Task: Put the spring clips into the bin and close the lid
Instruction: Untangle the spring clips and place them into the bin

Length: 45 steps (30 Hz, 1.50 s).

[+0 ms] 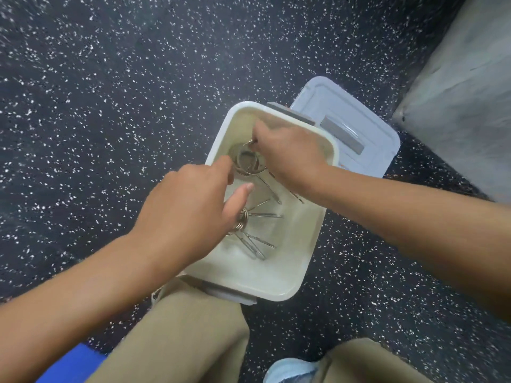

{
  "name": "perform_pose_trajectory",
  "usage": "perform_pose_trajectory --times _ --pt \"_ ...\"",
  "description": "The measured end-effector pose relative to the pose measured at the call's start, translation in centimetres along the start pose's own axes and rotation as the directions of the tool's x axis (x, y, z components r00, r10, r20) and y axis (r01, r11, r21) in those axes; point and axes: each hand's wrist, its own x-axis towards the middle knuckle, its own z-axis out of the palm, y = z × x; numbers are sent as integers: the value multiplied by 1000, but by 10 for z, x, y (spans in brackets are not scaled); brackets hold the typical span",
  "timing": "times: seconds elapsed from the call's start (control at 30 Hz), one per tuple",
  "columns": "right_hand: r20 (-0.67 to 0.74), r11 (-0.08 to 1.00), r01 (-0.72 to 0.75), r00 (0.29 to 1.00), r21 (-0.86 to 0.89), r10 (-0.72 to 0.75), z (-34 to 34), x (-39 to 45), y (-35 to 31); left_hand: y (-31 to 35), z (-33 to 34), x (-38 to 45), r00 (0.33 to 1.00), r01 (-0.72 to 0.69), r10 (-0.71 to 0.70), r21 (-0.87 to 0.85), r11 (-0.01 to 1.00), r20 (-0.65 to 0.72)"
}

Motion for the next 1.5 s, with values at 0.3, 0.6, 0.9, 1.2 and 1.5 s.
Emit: perform_pose_trajectory --times 0.3,0.6,0.9,1.2,1.5 --pt "-21 998 64 998 -19 -64 48 22 -5 -16 -6 -10 998 18 -20 40 999 56" --pt "-110 994 78 990 -80 -86 57 22 -2 -20 -5 -12 996 21 -25 45 999 84" --pt "-158 995 89 984 50 -81 8 0 24 -10 -3 -7 998 -17 14 41 999 60" --pt "-261 956 -138 943 259 207 -20 -11 111 2 -1 1 998 -19 17 48 999 56" --pt "190 905 -422 895 61 404 41 5 188 10 4 6 993 -22 12 88 996 120"
